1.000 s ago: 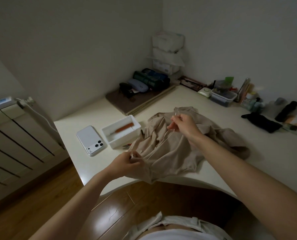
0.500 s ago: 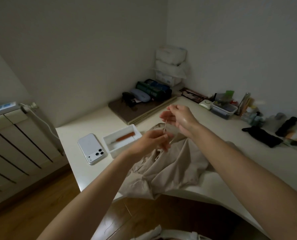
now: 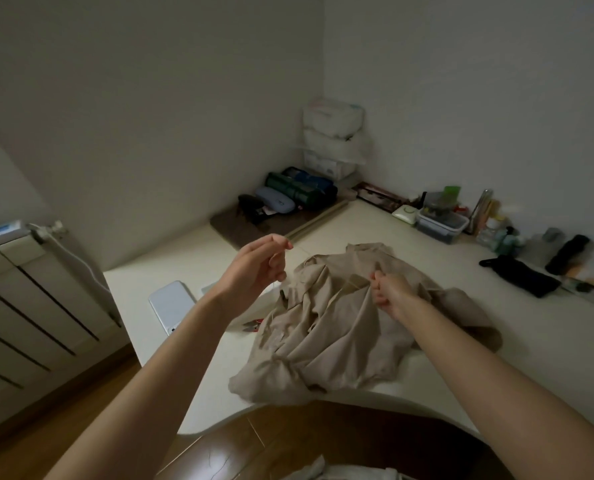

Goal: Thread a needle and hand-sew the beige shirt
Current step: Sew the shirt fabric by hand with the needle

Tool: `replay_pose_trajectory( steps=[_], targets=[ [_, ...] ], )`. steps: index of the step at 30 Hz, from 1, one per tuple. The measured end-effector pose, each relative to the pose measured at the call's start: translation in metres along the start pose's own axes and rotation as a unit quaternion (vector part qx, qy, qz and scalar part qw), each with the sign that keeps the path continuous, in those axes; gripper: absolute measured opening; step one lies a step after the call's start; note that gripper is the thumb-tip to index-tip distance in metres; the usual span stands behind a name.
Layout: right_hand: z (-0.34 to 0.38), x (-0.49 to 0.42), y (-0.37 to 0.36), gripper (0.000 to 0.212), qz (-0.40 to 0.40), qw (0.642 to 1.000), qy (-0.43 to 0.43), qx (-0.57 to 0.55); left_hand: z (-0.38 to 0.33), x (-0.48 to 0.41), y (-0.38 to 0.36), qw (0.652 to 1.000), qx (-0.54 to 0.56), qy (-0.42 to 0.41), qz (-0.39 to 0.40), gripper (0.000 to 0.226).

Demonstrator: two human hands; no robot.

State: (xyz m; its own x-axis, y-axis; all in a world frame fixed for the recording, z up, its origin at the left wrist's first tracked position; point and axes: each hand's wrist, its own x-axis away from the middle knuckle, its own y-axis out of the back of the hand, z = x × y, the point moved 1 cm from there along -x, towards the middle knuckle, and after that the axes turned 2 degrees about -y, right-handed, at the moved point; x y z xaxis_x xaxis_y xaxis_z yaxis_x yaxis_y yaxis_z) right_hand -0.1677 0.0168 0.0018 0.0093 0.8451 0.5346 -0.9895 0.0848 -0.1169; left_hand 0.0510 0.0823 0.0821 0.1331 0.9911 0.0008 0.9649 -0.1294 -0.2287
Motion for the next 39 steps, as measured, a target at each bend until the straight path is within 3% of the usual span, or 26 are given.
replay_pose_trajectory(
  steps=[3, 7, 11, 16, 22, 30, 34, 37, 39],
  targets=[
    [-0.004, 0.004, -0.010, 0.031, 0.051, 0.998, 0.025, 0.033, -0.005, 0.000, -0.006, 0.997, -0.072, 0.001, 0.013, 0.025],
    [0.019, 0.043, -0.036, 0.027, 0.217, 0.974, 0.056, 0.017, 0.001, -0.003, -0.009, 0.975, -0.220, 0.009, 0.031, 0.019],
    [0.024, 0.064, -0.051, 0.029, 0.294, 0.942, 0.089, 0.135, 0.008, -0.005, -0.008, 0.968, -0.250, 0.009, 0.037, 0.015],
    [0.017, 0.064, -0.047, 0.021, 0.261, 0.948, 0.108, 0.144, 0.017, -0.003, -0.002, 0.968, -0.250, 0.023, 0.022, 0.017],
    [0.017, 0.044, -0.028, 0.020, 0.121, 0.981, 0.108, 0.102, 0.030, 0.006, 0.009, 0.960, -0.275, 0.042, -0.003, 0.018],
    [-0.003, 0.007, 0.002, 0.021, -0.031, 0.990, 0.055, 0.124, 0.046, 0.015, 0.020, 0.984, -0.163, 0.050, -0.049, 0.015],
    [-0.006, 0.015, 0.000, 0.021, -0.004, 0.976, 0.074, 0.207, 0.045, 0.016, 0.015, 0.985, -0.160, 0.036, -0.044, 0.013],
    [-0.002, 0.033, -0.014, 0.036, 0.097, 0.959, 0.136, 0.229, 0.043, 0.015, 0.010, 0.983, -0.178, 0.024, -0.025, 0.013],
    [0.000, 0.046, -0.026, 0.035, 0.178, 0.943, 0.156, 0.234, 0.043, 0.014, 0.007, 0.980, -0.199, 0.024, -0.008, 0.012]
  ],
)
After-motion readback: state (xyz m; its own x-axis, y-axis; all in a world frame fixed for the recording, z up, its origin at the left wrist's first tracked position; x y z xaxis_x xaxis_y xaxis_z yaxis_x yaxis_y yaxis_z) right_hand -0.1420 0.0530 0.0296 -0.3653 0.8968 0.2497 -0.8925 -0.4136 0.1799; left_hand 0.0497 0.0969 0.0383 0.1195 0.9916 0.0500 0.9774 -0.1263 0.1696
